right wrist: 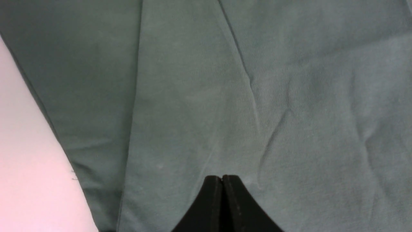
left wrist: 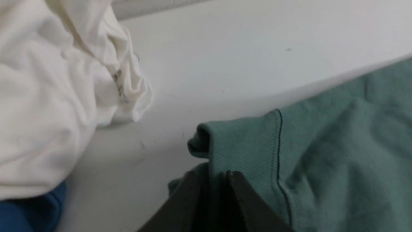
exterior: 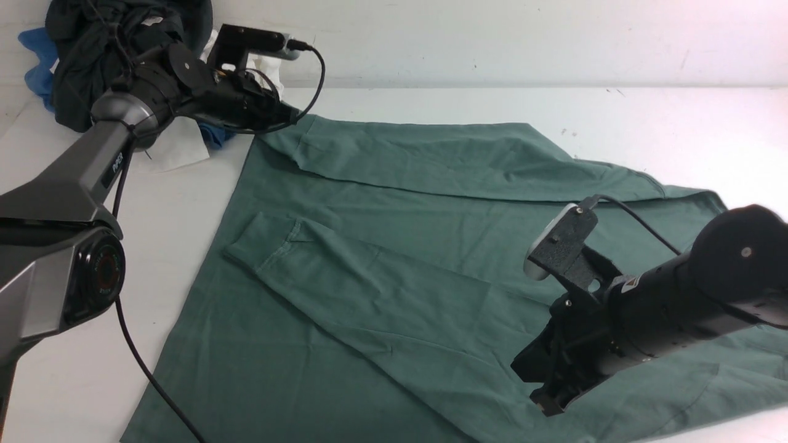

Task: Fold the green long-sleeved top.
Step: Use the left arm to clamp the cuff farthest from it

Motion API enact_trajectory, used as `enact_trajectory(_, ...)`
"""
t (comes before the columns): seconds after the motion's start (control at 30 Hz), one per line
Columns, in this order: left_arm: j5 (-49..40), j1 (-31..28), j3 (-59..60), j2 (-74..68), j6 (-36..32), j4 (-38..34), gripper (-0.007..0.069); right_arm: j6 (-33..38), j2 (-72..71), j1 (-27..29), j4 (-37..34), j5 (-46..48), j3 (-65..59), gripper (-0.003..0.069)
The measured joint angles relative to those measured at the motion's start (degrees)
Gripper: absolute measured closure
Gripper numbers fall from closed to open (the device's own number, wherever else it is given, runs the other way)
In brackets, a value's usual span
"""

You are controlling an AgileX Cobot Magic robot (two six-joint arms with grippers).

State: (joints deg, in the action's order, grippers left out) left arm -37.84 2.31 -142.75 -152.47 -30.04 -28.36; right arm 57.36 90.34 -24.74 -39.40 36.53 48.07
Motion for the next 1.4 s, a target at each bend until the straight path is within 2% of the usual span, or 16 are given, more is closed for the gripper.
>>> enact_trajectory(0.07, 0.8, 0.0, 0.1, -0.5, 0.0, 0.0, 0.0410, 0.0, 0.0, 0.0, 0.0, 0.1, 0.0, 0.0669)
enact_trajectory(0.1, 1.1, 0.0, 0.1, -0.6, 0.0, -0.2, 0.0400, 0.0, 0.0, 0.0, 0.0, 0.1, 0.0, 0.0669)
enact_trajectory(0.13, 3.1, 0.0, 0.1, -0.7, 0.0, -1.2, 0.0335, 0.0, 0.0, 0.0, 0.0, 0.1, 0.0, 0.0669)
enact_trajectory(0.23, 7.1, 0.0, 0.1, -0.7, 0.1, -3.8, 0.0218, 0.0, 0.0, 0.0, 0.0, 0.1, 0.0, 0.0669)
enact_trajectory(0.3, 8.0, 0.0, 0.1, -0.7, 0.1, -4.4, 0.0202, 0.0, 0.0, 0.0, 0.0, 0.1, 0.0, 0.0669)
enact_trajectory(0.37, 8.1, 0.0, 0.1, -0.7, 0.1, -4.7, 0.0202, 0.0, 0.0, 0.0, 0.0, -0.1, 0.0, 0.0669)
enact_trajectory(0.47, 8.0, 0.0, 0.1, -0.9, 0.1, -4.7, 0.0245, 0.0, 0.0, 0.0, 0.0, -0.6, 0.0, 0.0669)
enact_trajectory(0.73, 6.5, 0.0, 0.1, -2.8, 0.0, -4.1, 0.0492, 0.0, 0.0, 0.0, 0.0, -0.9, 0.0, 0.0669)
enact_trajectory(0.87, 5.3, 0.0, 0.1, -2.9, 0.0, -4.3, 0.0594, 0.0, 0.0, 0.0, 0.0, -0.8, 0.0, 0.0669)
enact_trajectory(0.93, 3.3, 0.0, 0.1, -2.8, 0.0, -4.9, 0.0622, 0.0, 0.0, 0.0, 0.0, -0.8, 0.0, 0.0669)
enact_trajectory(1.1, -0.5, 0.0, 0.1, -1.2, 0.1, -6.2, 0.0630, 0.0, 0.0, 0.0, 0.0, -0.8, 0.0, 0.0669)
enact_trajectory(1.17, -0.1, 0.0, 0.0, -0.5, 0.0, -6.2, 0.0610, 0.0, 0.0, 0.0, 0.0, -0.7, 0.0, 0.0669)
enact_trajectory(1.3, 3.9, 0.0, 0.0, -0.2, -1.5, -5.9, 0.0475, 0.0, 0.0, 0.0, 0.0, -0.7, 0.0, 0.0669)
enact_trajectory(1.33, 3.9, 0.0, 0.0, -0.2, -1.6, -5.8, 0.0466, 0.0, 0.0, 0.0, 0.0, -0.7, 0.0, 0.0669)
enact_trajectory(1.4, 4.9, 0.0, 0.0, -0.9, -2.2, -5.8, 0.0352, 0.0, 0.0, 0.0, 0.0, -0.7, 0.0, 0.0669)
